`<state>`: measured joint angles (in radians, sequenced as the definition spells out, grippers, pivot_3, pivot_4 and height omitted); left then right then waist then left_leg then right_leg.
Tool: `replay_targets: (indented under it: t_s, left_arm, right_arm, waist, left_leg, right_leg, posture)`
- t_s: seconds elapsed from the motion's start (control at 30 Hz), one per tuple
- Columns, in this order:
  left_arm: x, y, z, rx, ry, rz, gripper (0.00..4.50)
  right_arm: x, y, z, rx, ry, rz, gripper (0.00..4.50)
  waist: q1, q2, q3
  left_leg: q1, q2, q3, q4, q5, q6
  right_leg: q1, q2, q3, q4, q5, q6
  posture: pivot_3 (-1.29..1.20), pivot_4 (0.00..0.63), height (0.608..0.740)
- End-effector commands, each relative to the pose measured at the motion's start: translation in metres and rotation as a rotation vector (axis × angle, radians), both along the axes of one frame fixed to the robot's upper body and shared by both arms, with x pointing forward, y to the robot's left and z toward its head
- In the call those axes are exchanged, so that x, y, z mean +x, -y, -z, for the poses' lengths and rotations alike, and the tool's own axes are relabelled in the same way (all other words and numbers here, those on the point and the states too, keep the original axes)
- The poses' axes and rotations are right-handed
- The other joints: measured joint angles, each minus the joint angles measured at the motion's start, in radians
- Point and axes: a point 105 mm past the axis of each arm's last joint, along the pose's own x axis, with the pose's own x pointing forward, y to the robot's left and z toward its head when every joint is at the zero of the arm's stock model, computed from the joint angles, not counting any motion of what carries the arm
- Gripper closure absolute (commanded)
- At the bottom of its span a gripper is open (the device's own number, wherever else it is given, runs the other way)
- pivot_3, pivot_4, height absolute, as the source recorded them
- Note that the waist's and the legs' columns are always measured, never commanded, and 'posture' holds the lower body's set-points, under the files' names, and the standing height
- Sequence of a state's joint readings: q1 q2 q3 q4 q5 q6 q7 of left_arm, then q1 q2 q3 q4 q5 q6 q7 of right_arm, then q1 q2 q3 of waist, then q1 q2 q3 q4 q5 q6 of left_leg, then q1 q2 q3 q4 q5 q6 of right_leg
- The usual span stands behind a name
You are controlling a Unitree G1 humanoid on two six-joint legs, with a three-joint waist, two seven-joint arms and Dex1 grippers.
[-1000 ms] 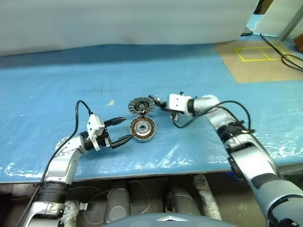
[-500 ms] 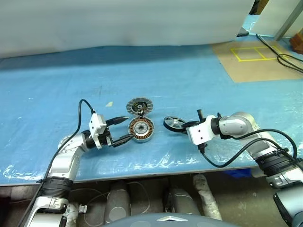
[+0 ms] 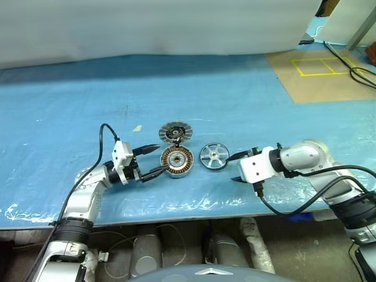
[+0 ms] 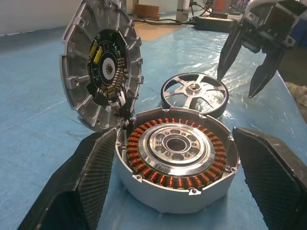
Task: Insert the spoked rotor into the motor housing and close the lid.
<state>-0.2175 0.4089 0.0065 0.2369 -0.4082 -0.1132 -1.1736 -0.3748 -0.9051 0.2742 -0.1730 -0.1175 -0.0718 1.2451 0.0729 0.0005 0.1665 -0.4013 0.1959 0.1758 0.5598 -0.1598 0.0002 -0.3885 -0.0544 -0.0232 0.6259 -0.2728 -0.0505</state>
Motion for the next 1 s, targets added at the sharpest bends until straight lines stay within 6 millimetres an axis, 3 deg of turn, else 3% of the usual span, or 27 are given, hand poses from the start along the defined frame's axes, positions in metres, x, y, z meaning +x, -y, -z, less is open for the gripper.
replay_targets:
  t_s: [0.03,0.17,0.23,0.53,0.73,1.0]
  left_arm:
    - [0.000,-0.001,-0.004,-0.002,0.027,-0.005,0.42]
    - [0.000,0.000,-0.002,-0.001,0.026,-0.007,0.42]
    - [0.001,0.001,-0.003,-0.001,0.026,-0.005,0.42]
    - [0.003,0.004,-0.006,-0.006,0.034,0.001,0.42]
    - [-0.002,0.002,-0.004,-0.006,0.035,-0.015,0.42]
    - [-0.004,0.000,-0.003,-0.004,0.035,-0.030,0.42]
  right_arm:
    - [-0.003,-0.005,-0.028,0.102,-0.012,0.016,1.72]
    - [0.011,-0.021,-0.056,0.275,-0.035,0.087,1.72]
    - [0.022,-0.026,-0.061,0.286,-0.015,0.107,1.72]
    - [0.053,-0.057,-0.036,0.237,-0.060,0.071,1.72]
    - [0.079,-0.046,-0.025,0.152,-0.027,0.086,1.72]
    - [0.072,-0.040,-0.025,0.117,-0.077,0.024,1.72]
  waist:
    - [0.000,0.000,0.000]
    - [-0.005,0.000,0.000]
    - [-0.003,0.000,0.000]
    - [-0.002,0.000,0.000]
    - [-0.003,0.000,0.000]
    - [-0.002,0.000,0.000]
  left_leg:
    - [0.000,0.000,0.000,0.000,0.000,0.000]
    - [0.001,0.000,0.000,0.001,0.000,0.000]
    - [0.002,0.000,0.000,0.001,0.000,0.000]
    - [-0.001,0.000,0.000,0.001,0.000,0.000]
    - [-0.002,0.000,0.000,0.003,0.000,0.000]
    - [-0.002,0.001,0.000,0.007,0.000,0.000]
  right_leg:
    - [0.000,0.000,0.000,0.000,0.000,0.000]
    - [0.001,0.000,0.000,0.001,0.000,0.000]
    - [0.000,0.000,0.000,0.002,0.000,0.000]
    - [-0.001,0.000,0.000,0.002,0.000,-0.001]
    - [-0.003,0.000,0.000,0.005,0.000,-0.001]
    - [-0.004,0.000,0.000,0.012,0.000,-0.001]
  posture:
    - [0.00,0.150,0.740]
    - [0.00,0.150,0.740]
    - [0.00,0.150,0.740]
    - [0.00,0.150,0.740]
    - [0.00,0.150,0.740]
    - [0.00,0.150,0.740]
